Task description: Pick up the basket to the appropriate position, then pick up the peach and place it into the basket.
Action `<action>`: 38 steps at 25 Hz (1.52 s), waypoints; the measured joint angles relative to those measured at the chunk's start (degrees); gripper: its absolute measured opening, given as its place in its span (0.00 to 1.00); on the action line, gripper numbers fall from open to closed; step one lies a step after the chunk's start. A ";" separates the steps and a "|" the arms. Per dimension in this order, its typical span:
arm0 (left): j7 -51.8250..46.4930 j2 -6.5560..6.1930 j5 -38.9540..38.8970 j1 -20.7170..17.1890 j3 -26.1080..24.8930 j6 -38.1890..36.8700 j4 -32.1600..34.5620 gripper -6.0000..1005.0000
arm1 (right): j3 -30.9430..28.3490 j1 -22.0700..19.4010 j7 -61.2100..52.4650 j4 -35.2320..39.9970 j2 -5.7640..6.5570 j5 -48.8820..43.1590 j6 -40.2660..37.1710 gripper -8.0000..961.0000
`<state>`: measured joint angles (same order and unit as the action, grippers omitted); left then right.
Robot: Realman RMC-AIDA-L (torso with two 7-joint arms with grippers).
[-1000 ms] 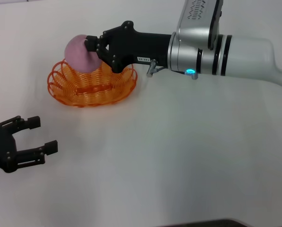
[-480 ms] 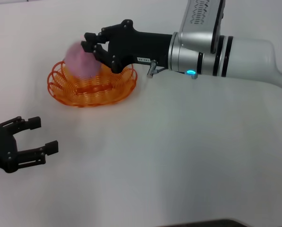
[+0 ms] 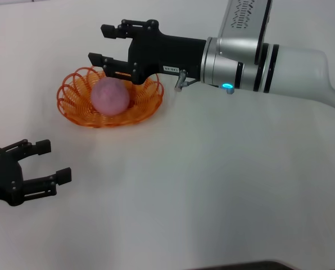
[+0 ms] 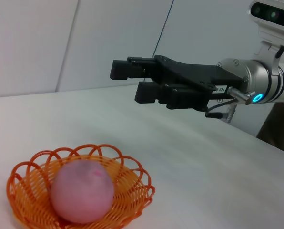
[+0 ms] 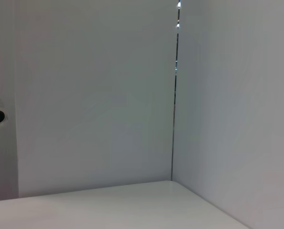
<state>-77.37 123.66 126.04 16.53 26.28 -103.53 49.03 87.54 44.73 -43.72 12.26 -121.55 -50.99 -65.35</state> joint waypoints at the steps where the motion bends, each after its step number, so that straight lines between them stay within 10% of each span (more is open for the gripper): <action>1: 0.00 0.00 0.00 0.00 0.00 0.00 0.00 0.89 | 0.00 -0.04 0.04 -0.01 0.00 0.15 0.01 0.46; 11: 0.08 0.00 0.00 0.00 -0.01 0.00 0.01 0.89 | -0.04 -0.25 0.46 -0.11 0.00 0.69 0.31 0.88; 24: 0.41 0.00 -0.04 0.06 0.00 -0.01 -0.17 0.89 | 0.00 -3.85 -3.48 3.57 1.43 0.71 -4.62 0.98; 30: 0.82 0.00 0.00 0.08 0.00 -0.12 -0.17 0.89 | -2.27 -11.60 -25.83 25.58 5.47 -17.82 -5.89 0.98; 38: 1.14 0.00 0.00 -0.19 -0.01 -0.36 -0.17 0.89 | -14.03 -17.51 -49.57 49.27 5.89 -44.55 -16.54 0.97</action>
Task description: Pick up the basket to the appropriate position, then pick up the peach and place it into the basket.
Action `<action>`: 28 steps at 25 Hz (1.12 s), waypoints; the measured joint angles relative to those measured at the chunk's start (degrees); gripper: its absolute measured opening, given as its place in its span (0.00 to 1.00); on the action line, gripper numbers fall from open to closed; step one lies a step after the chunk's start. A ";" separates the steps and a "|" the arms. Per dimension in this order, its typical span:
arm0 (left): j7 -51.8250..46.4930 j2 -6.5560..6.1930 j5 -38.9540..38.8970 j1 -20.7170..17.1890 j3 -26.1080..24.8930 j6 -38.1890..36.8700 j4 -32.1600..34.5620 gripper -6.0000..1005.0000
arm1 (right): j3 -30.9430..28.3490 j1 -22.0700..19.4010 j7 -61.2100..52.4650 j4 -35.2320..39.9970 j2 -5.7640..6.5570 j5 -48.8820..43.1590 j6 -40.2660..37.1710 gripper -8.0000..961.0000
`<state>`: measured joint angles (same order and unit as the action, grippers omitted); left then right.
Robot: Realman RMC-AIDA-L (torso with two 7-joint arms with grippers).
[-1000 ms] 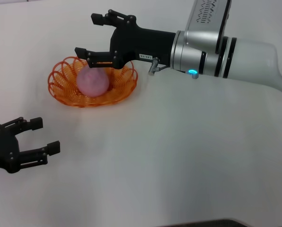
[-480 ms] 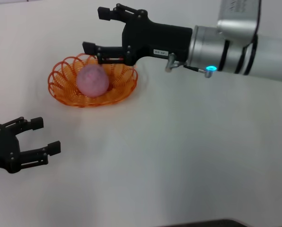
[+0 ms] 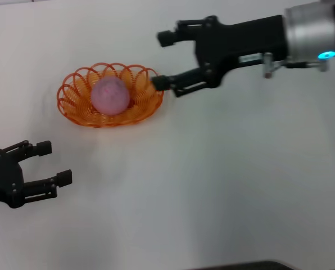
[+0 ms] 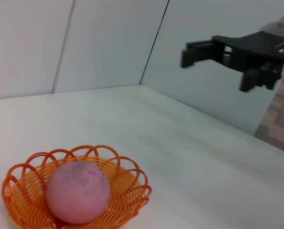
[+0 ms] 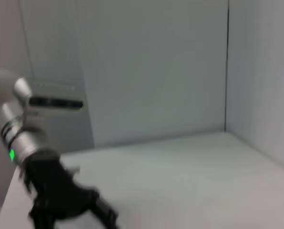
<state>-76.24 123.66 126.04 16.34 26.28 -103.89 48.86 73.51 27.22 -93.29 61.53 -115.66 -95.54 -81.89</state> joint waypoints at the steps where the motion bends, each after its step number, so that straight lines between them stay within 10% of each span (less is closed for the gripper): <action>1: 0.10 0.00 -0.03 -0.02 0.01 0.01 0.00 0.89 | -2.37 -0.41 -2.38 2.48 -0.31 -3.39 -2.66 0.97; 12: 0.71 -0.07 -0.44 0.63 -0.03 0.36 -1.59 0.89 | -27.95 -7.11 6.69 5.58 -4.14 -6.54 -19.68 0.97; 22: 1.26 -0.06 -0.51 1.60 -0.29 0.81 -2.94 0.89 | -34.23 -9.25 40.86 -30.10 -4.13 4.60 -17.73 0.96; 28: 1.04 -0.09 -0.54 1.59 -0.37 0.77 -2.99 0.89 | -33.25 -8.94 35.35 -28.39 -3.77 -3.24 -14.59 0.97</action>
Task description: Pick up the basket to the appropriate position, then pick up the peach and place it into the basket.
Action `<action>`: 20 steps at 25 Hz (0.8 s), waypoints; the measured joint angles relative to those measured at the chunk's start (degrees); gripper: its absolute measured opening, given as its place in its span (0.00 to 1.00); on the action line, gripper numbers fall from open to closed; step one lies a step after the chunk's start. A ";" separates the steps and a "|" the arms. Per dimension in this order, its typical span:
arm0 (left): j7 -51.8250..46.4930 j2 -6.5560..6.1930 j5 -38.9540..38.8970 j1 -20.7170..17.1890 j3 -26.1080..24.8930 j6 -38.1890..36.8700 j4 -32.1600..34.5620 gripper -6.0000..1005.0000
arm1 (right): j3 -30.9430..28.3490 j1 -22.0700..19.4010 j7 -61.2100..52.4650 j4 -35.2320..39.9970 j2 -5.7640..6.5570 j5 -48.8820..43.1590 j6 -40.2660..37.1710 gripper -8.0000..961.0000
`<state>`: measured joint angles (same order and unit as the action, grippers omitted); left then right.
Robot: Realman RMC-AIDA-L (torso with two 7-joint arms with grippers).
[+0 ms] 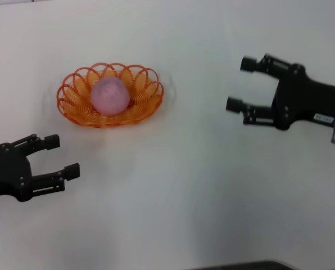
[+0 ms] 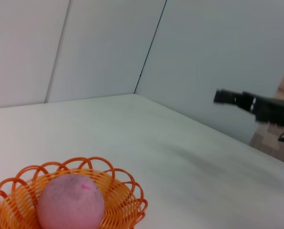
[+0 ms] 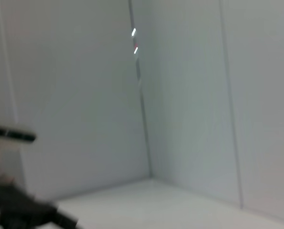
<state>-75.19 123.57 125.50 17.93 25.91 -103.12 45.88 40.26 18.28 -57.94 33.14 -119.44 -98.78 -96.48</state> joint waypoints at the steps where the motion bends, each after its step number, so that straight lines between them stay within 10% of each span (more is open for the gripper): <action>1: -0.01 0.00 0.00 -0.03 -0.03 0.00 0.00 0.89 | 0.00 0.01 -0.58 0.70 -0.03 -1.76 0.14 0.97; 20: -0.37 0.09 -0.09 -0.17 -0.21 -1.16 -0.09 0.88 | 1.03 1.56 -4.65 1.08 -0.14 -7.37 3.91 0.97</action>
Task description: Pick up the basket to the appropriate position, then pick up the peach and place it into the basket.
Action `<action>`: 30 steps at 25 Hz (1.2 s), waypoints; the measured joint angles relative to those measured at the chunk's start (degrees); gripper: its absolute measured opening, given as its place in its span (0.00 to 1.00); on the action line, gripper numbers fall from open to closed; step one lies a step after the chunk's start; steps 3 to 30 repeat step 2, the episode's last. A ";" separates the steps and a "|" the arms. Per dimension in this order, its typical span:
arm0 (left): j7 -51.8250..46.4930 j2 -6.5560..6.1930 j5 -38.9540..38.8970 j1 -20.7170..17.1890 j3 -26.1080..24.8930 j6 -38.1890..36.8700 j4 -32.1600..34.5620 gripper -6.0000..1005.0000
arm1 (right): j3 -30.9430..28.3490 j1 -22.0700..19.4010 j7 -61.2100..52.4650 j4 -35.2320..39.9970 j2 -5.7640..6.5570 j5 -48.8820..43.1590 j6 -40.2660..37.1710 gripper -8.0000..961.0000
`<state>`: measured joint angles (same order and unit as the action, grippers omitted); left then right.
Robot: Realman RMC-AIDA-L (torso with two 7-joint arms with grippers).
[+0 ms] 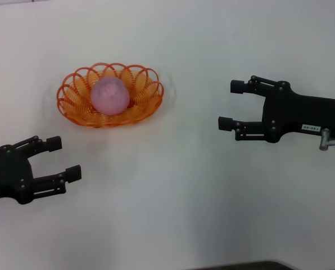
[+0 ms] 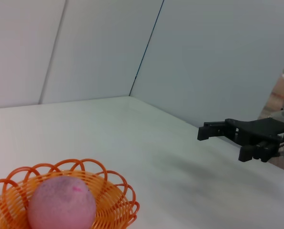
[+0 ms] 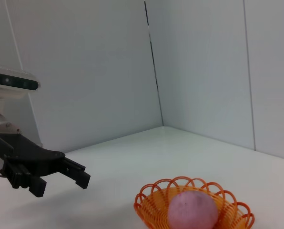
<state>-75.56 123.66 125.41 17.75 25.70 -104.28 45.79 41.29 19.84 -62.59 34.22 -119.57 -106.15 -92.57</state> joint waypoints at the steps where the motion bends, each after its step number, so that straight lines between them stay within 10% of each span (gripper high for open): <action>1: 0.00 0.00 0.00 -0.02 -0.03 -0.04 0.00 0.88 | 0.12 0.02 -0.17 0.03 0.00 -0.01 -0.01 0.97; 30: -0.01 0.00 0.00 -0.01 -0.05 -0.07 0.00 0.88 | 0.19 0.07 -0.31 0.12 0.01 -0.02 -0.03 0.97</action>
